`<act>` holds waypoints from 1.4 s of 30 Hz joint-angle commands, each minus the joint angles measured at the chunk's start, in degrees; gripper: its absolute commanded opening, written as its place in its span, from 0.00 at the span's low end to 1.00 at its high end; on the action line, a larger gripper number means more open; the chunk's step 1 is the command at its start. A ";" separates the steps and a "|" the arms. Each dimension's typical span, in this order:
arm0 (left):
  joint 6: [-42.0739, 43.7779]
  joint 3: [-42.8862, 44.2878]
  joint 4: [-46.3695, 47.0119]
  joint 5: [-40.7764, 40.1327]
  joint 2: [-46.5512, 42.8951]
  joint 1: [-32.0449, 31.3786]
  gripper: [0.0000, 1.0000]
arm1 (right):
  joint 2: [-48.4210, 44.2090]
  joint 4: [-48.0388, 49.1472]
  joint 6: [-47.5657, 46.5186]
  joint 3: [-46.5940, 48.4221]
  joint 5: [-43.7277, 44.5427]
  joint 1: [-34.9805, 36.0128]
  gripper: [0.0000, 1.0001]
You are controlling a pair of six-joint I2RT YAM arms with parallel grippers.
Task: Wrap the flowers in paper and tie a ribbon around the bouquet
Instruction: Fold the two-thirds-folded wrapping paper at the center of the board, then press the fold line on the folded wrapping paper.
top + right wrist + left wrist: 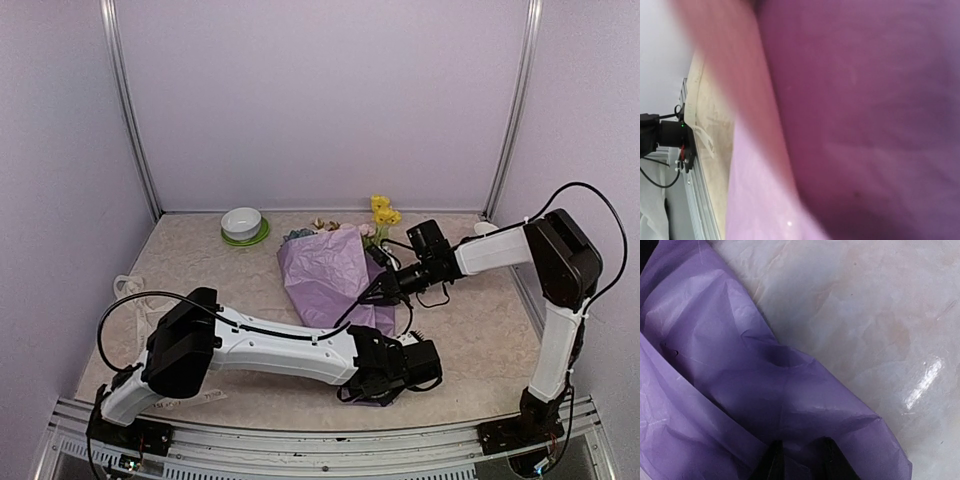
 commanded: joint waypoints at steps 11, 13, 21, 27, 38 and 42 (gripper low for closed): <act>6.16 -14.28 1.34 6.53 -5.11 -2.92 0.28 | -8.50 -3.28 2.24 -0.77 10.40 -2.03 0.00; 6.84 -15.21 2.57 8.12 -6.11 -3.54 0.31 | -9.21 -3.62 2.25 -1.69 11.48 -2.04 0.00; 5.75 -13.13 4.04 5.45 -10.75 -3.77 0.46 | -1.44 -2.09 1.98 -4.96 11.53 -3.62 0.00; 8.73 -13.49 14.71 11.23 -23.47 -4.05 0.60 | -0.10 -1.81 1.55 -5.58 12.17 -3.70 0.00; -0.16 -26.12 15.78 6.05 -26.07 3.59 0.26 | 0.23 -1.17 1.28 -5.76 11.23 -3.93 0.00; 2.16 -22.80 13.56 4.18 -19.39 2.46 0.25 | -0.02 -1.04 1.36 -6.01 11.11 -3.90 0.00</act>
